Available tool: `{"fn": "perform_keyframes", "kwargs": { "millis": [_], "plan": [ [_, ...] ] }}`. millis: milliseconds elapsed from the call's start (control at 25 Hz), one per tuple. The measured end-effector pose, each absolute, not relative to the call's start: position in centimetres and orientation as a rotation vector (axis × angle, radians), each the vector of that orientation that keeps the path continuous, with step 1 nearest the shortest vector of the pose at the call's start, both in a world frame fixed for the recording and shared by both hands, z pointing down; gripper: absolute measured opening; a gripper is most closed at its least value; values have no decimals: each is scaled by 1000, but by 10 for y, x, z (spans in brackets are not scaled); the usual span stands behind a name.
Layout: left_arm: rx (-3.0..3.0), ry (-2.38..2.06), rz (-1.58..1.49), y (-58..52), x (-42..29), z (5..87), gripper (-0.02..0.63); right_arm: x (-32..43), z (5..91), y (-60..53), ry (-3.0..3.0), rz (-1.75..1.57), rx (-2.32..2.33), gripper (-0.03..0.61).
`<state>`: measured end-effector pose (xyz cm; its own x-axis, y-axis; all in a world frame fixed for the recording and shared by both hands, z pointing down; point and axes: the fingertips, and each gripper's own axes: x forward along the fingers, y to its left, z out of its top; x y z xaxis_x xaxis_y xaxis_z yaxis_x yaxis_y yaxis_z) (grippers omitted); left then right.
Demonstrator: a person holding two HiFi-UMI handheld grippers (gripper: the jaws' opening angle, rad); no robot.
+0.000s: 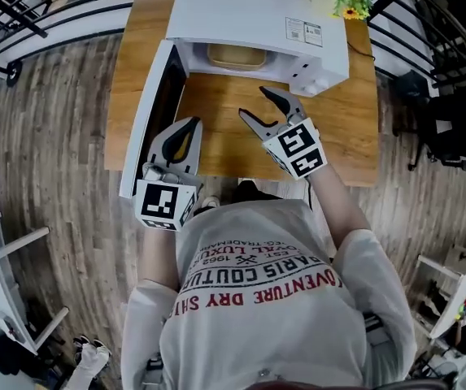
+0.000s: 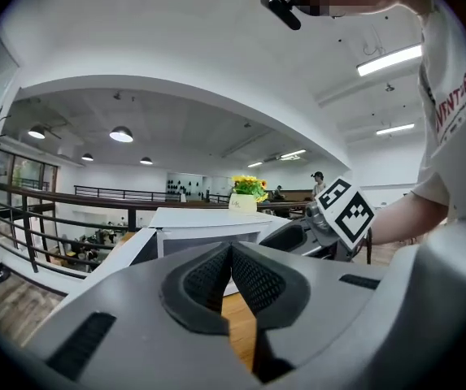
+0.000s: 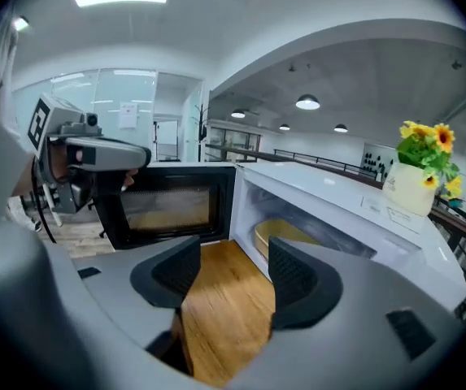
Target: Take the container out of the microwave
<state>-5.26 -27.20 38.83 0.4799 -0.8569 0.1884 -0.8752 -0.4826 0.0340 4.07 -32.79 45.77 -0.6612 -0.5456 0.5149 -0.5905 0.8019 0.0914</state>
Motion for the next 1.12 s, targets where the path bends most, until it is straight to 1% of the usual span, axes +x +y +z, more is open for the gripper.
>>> {"fn": "perform_keyframes", "kwargs": {
  "millis": [320,480,680,800,920,1000,1080,1120],
  "plan": [
    [2494,-1641,173,-293,-62,411,16,27,526,-392,-2214,-58,584,259],
    [2427,-1658,238,-293,-64,422,16,15,546,-416,-2156,-165,512,256],
    [2381,-1737,217,-302,-71,424,16,2,576,-438,-2109,-173,426,245],
    [2334,-1737,219,-301,-70,429,17,-2,585,-447,-2091,-233,392,235],
    [2292,-1761,214,-300,-72,434,17,-1,595,-454,-2037,-308,346,199],
    [2277,-1766,213,-300,-72,437,16,-1,602,-457,-2005,-329,319,151],
    [2275,-1764,222,-300,-71,438,17,0,606,-458,-1983,-339,309,124],
    [2273,-1764,226,-299,-71,438,17,0,607,-460,-1976,-348,313,99]
  ]
}}
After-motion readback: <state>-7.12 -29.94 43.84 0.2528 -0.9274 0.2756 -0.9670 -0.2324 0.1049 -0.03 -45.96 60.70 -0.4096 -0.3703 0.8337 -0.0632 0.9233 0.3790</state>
